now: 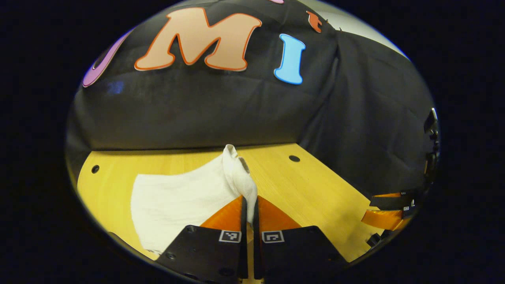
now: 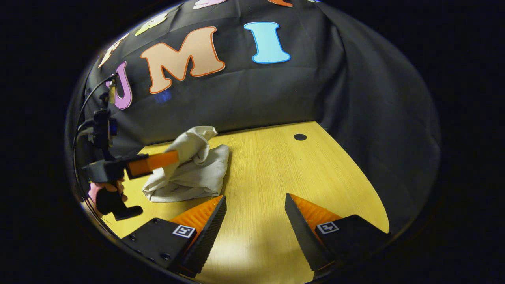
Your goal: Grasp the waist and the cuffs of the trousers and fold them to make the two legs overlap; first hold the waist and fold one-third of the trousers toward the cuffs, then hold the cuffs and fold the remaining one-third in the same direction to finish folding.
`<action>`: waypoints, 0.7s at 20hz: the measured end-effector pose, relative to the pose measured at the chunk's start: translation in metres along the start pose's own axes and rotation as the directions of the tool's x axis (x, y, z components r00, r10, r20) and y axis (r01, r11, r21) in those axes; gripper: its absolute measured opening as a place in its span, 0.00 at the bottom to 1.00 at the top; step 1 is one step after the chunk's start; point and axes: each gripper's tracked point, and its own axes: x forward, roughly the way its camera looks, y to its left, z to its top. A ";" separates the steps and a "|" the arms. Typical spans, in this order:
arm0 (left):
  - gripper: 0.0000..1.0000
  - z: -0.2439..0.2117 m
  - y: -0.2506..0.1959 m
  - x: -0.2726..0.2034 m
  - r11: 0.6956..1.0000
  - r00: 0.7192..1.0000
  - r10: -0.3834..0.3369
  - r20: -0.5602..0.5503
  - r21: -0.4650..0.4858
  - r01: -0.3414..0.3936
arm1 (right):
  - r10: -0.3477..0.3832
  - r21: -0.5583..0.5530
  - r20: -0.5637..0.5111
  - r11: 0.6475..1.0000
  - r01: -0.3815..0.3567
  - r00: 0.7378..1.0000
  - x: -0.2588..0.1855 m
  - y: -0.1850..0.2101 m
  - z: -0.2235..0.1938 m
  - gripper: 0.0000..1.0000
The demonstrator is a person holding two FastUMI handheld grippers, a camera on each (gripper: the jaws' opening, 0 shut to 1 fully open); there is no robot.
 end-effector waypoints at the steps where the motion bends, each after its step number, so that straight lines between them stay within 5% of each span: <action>1: 0.08 -0.009 -0.003 0.000 1.000 1.000 -0.005 -0.020 0.002 0.005 | 0.002 0.003 0.002 1.000 -0.002 1.000 0.000 0.001 -0.001 0.89; 6: 0.96 0.002 0.029 -0.028 0.996 0.996 0.085 0.022 0.004 -0.085 | 0.028 0.004 0.063 1.000 -0.028 0.998 -0.008 0.018 0.012 0.97; 14: 0.93 0.016 0.120 -0.143 0.956 0.952 0.291 0.094 0.022 -0.294 | 0.113 0.014 0.174 0.993 -0.117 0.978 -0.028 0.068 0.037 0.96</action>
